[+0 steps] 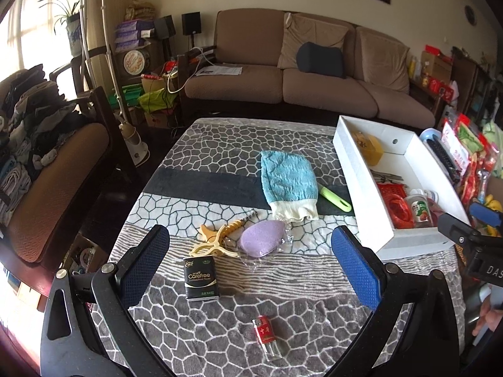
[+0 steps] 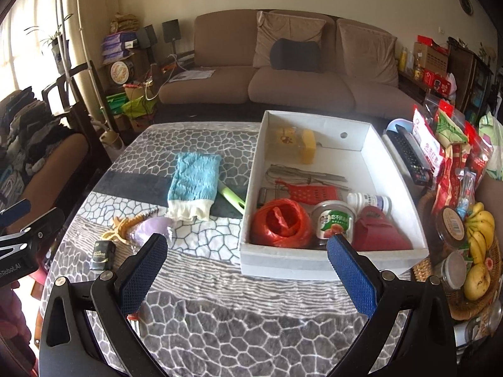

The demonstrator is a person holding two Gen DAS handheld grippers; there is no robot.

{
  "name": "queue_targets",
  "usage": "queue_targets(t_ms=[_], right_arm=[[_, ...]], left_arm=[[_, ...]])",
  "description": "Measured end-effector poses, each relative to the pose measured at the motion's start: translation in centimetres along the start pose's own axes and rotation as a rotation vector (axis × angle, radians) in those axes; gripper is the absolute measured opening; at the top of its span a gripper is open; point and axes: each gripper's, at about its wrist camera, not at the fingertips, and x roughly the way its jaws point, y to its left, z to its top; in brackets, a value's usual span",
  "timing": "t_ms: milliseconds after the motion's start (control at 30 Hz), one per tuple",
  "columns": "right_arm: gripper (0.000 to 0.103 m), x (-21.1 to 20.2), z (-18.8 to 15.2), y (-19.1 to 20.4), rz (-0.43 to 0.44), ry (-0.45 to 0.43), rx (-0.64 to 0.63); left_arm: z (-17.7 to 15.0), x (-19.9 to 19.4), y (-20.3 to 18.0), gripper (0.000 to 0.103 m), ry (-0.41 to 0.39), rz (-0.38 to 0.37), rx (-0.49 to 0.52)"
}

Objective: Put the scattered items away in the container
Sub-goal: 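Move both tools toward the scattered items on the table, then grasp the black Carefree tissue pack with the left tool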

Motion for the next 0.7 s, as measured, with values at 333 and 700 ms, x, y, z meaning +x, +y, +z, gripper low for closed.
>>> queue_targets(t_ms=[333,700], right_arm=[[0.103,3.5,-0.7,6.2,0.063,-0.004,-0.028],[0.103,8.4,-2.4,10.0,0.097,0.057,-0.047]], left_arm=[[-2.1,2.9,5.8,0.103,0.035,0.054,-0.034],[-5.0,7.7,9.1,0.103,0.096,0.014,-0.076]])
